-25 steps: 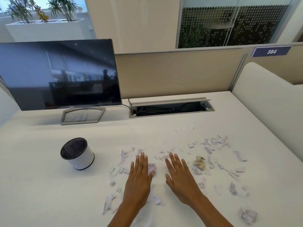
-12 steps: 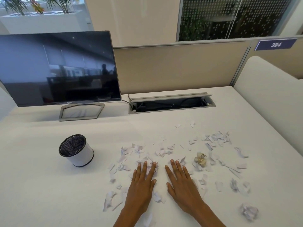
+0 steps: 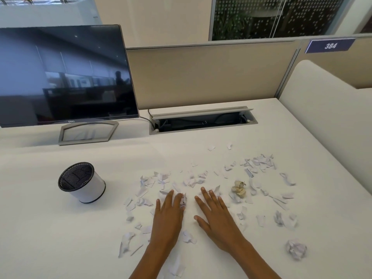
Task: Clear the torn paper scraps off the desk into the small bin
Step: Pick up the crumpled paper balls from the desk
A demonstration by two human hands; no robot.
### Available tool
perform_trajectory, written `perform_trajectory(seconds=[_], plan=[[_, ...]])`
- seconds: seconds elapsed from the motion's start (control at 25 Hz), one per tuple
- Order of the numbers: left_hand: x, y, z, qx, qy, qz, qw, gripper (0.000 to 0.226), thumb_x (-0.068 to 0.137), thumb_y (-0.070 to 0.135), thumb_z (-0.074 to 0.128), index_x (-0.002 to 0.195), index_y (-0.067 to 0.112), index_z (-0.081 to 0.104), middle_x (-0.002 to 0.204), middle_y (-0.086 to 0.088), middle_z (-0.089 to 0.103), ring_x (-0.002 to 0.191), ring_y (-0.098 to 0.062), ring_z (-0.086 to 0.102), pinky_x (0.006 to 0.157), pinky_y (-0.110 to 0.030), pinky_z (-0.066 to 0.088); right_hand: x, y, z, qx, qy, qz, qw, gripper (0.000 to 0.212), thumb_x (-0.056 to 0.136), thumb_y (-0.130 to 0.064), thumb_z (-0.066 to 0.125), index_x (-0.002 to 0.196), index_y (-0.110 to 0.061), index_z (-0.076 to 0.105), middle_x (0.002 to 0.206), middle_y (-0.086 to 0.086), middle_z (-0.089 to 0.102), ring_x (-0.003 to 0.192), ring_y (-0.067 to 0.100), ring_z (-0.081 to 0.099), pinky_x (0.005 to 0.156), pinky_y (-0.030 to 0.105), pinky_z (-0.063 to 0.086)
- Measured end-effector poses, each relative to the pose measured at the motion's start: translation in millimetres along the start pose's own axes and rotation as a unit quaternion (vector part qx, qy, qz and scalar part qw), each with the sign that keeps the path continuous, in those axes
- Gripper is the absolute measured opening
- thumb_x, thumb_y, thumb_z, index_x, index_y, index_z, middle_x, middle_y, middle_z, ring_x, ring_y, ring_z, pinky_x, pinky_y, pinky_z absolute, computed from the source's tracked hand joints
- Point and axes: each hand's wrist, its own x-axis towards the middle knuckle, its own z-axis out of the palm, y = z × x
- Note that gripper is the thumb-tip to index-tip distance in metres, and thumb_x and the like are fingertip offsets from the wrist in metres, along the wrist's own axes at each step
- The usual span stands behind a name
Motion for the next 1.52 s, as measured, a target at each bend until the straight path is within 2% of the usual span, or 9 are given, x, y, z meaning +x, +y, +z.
perform_trajectory(seconds=[0.32, 0.48, 0.76, 0.88, 1.08, 1.16, 1.24, 1.4, 1.52], plan=[[2, 7, -18, -0.071, 0.060, 0.023, 0.995, 0.015, 0.087, 0.029, 0.063, 0.097, 0.017, 0.060, 0.123, 0.001, 0.058, 0.110, -0.020, 0.057, 0.105, -0.039, 0.034, 9, 32, -46, 0.062, 0.237, 0.116, 0.962, 0.039, 0.076, 0.011, 0.061, 0.110, -0.008, 0.067, 0.129, 0.017, 0.059, 0.119, 0.039, 0.053, 0.095, 0.050, 0.047], [4, 15, -34, -0.233, 0.090, -0.028, 0.968, 0.014, 0.083, 0.017, 0.068, 0.090, 0.017, 0.057, 0.092, 0.010, 0.063, 0.084, -0.010, 0.061, 0.072, -0.017, 0.044, 13, 61, -50, 0.027, 0.164, 0.229, 0.959, 0.030, 0.089, -0.005, 0.055, 0.115, -0.015, 0.065, 0.133, 0.008, 0.056, 0.122, 0.034, 0.047, 0.095, 0.045, 0.041], [7, 23, -56, -0.452, 0.075, -0.131, 0.879, 0.020, 0.087, 0.003, 0.054, 0.098, 0.018, 0.060, 0.102, 0.008, 0.064, 0.079, -0.015, 0.067, 0.068, -0.015, 0.050, 16, 72, -48, 0.239, 0.205, 0.221, 0.923, 0.024, 0.084, 0.002, 0.059, 0.101, -0.011, 0.070, 0.105, 0.008, 0.072, 0.094, 0.023, 0.063, 0.084, 0.024, 0.047], [7, 22, -62, -0.527, 0.059, -0.150, 0.834, 0.024, 0.092, 0.000, 0.040, 0.093, 0.012, 0.062, 0.090, -0.001, 0.063, 0.069, -0.009, 0.059, 0.060, -0.015, 0.049, 17, 74, -58, 0.423, 0.259, 0.300, 0.815, 0.020, 0.084, -0.005, 0.062, 0.092, -0.021, 0.070, 0.095, 0.002, 0.071, 0.084, 0.016, 0.061, 0.067, 0.014, 0.046], [7, 25, -66, -0.609, 0.056, -0.247, 0.751, 0.031, 0.093, 0.007, 0.039, 0.074, 0.011, 0.063, 0.064, -0.005, 0.047, 0.059, -0.017, 0.040, 0.053, -0.024, 0.037, 16, 70, -71, 0.776, 0.203, 0.348, 0.485, 0.024, 0.092, -0.030, 0.050, 0.078, -0.015, 0.062, 0.056, 0.001, 0.053, 0.042, 0.012, 0.043, 0.057, 0.029, 0.033], [9, 27, -69, -0.593, 0.061, -0.292, 0.748, 0.041, 0.095, 0.032, 0.049, 0.061, 0.013, 0.062, 0.055, -0.001, 0.045, 0.050, -0.013, 0.038, 0.049, -0.023, 0.033, 14, 63, -71, 0.820, 0.168, 0.339, 0.430, 0.040, 0.084, -0.050, 0.060, 0.066, -0.014, 0.059, 0.049, 0.005, 0.051, 0.040, 0.017, 0.045, 0.059, 0.032, 0.042], [10, 26, -70, -0.589, 0.057, -0.293, 0.751, 0.050, 0.092, 0.046, 0.050, 0.059, 0.012, 0.064, 0.049, 0.001, 0.043, 0.044, -0.011, 0.036, 0.043, -0.020, 0.031, 13, 57, -70, 0.826, 0.149, 0.325, 0.435, 0.034, 0.084, -0.044, 0.063, 0.078, -0.010, 0.062, 0.049, 0.004, 0.054, 0.044, 0.017, 0.054, 0.051, 0.027, 0.051], [8, 30, -66, -0.627, 0.045, -0.219, 0.746, 0.024, 0.100, 0.020, 0.041, 0.102, 0.015, 0.065, 0.057, 0.000, 0.057, 0.044, -0.006, 0.043, 0.040, -0.017, 0.035, 17, 44, -69, 0.809, 0.119, 0.302, 0.491, 0.021, 0.093, -0.018, 0.052, 0.097, -0.002, 0.065, 0.082, 0.008, 0.074, 0.070, 0.021, 0.074, 0.037, 0.016, 0.048], [8, 32, -67, -0.670, 0.034, -0.208, 0.712, 0.022, 0.098, 0.013, 0.047, 0.104, 0.012, 0.067, 0.062, -0.002, 0.062, 0.047, -0.007, 0.048, 0.042, -0.018, 0.039, 19, 29, -71, 0.787, 0.141, 0.300, 0.520, 0.027, 0.087, -0.030, 0.058, 0.085, -0.004, 0.067, 0.061, 0.002, 0.066, 0.051, 0.014, 0.066, 0.031, 0.015, 0.036]])
